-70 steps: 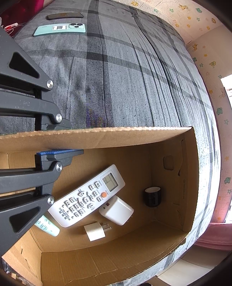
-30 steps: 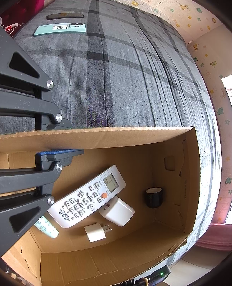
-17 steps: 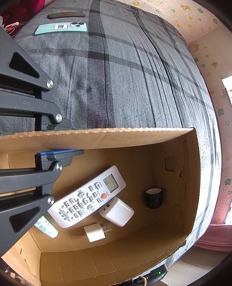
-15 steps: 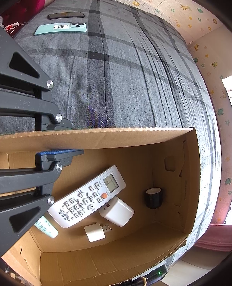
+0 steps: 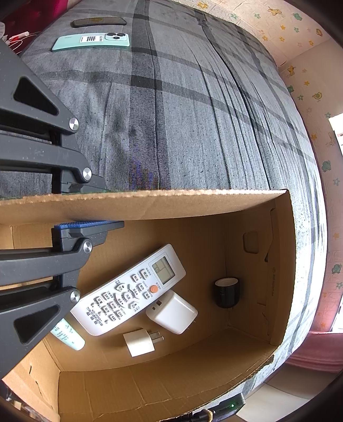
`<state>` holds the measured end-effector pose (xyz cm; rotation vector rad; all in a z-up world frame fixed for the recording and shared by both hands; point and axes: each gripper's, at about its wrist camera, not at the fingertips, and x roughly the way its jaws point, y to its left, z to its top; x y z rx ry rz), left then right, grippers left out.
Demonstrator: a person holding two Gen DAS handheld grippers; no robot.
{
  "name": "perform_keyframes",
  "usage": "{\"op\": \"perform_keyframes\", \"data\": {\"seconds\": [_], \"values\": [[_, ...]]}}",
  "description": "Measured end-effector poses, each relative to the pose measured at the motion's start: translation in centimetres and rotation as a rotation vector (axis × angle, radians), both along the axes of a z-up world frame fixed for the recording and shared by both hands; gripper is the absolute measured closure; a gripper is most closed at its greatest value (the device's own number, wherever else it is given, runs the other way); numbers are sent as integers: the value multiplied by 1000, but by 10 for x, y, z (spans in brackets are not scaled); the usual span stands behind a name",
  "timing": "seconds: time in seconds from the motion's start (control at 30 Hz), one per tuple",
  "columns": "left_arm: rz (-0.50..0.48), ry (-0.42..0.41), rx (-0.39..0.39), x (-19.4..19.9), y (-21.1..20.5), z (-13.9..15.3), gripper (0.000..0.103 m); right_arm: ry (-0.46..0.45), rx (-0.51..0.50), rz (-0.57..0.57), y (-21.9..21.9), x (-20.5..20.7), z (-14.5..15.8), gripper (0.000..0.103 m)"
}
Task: Organize rigid objects
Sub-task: 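Grasp the keys by their ring with the right gripper, then lift and carry the keys into the box with the right gripper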
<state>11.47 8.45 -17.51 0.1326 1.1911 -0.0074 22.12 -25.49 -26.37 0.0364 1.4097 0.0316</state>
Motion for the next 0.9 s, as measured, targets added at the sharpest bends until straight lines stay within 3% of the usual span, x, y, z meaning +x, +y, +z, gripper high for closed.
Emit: {"op": "perform_keyframes", "data": {"seconds": [0.13,0.23,0.3,0.37,0.4,0.63,0.9], "values": [[0,0,1,0,0,0,89,-1,-7,1,-1,1,5,0],[0,1,2,0,0,0,89,-30,-29,16,4,-3,8,11],[-1,1,3,0,-1,0,89,-41,-36,15,5,-6,14,28],[0,1,4,0,0,1,89,-47,-38,5,4,-8,21,71],[0,1,4,0,0,1,89,-47,-46,0,3,-8,23,75],[-2,2,9,0,-1,1,89,-55,-40,3,10,-14,37,90],[-4,0,11,-1,-3,1,89,-78,-34,5,17,-28,59,91]]}}
